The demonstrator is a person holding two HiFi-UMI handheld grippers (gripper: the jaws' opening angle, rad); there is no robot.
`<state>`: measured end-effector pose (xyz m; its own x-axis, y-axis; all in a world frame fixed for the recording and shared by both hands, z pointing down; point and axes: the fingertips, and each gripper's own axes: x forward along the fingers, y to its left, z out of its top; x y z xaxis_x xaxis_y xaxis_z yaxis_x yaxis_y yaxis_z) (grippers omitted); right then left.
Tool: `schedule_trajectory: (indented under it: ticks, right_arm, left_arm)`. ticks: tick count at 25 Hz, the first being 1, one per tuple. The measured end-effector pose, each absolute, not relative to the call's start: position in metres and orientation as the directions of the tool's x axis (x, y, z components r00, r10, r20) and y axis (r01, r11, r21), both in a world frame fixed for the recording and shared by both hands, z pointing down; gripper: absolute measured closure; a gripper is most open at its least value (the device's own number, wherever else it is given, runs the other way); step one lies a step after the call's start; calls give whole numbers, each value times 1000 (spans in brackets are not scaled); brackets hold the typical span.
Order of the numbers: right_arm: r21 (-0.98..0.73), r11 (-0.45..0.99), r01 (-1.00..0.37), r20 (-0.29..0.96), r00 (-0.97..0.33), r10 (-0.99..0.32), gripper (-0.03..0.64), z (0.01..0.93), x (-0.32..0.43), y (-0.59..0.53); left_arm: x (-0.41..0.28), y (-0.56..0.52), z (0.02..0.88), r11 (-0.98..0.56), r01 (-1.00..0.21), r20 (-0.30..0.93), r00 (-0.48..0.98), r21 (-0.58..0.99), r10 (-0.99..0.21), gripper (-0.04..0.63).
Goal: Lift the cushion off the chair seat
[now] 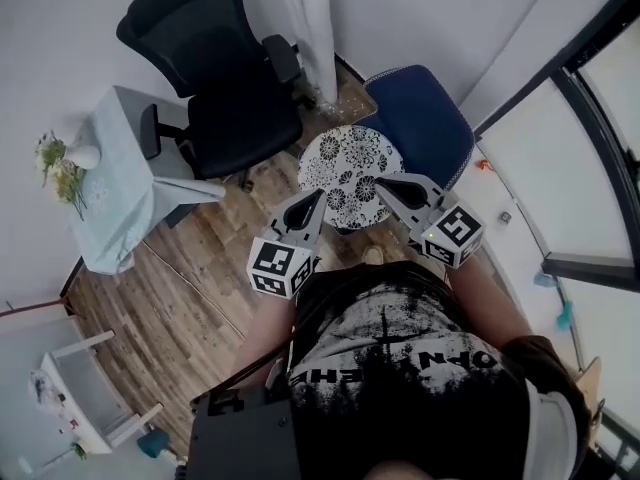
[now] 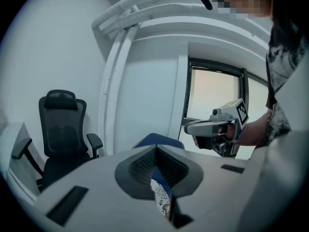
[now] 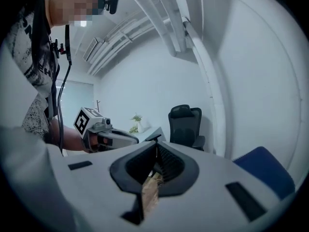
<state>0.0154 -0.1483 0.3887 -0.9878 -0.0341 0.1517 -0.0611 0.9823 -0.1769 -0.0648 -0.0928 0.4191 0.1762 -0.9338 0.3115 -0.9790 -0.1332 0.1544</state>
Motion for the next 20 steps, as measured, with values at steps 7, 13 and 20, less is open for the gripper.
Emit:
schedule_trajectory:
  ticks: [7,13,20]
  right_arm:
    - [-150,988,26,159,-986,50,600,394,7,-164]
    - [-154,987,38,162,-985,63,600,398,-9,-174]
    - [-146,989,-12,169,-986,13,600,401,-35,-185]
  left_arm:
    - [-66,-104,423,-60,-987,327,106,147,-939,581]
    - [-79,-112,429,-53,-987,338,102,152,-936,581]
    - [-107,-126,431,-104,-983,334,149,151,-931,581]
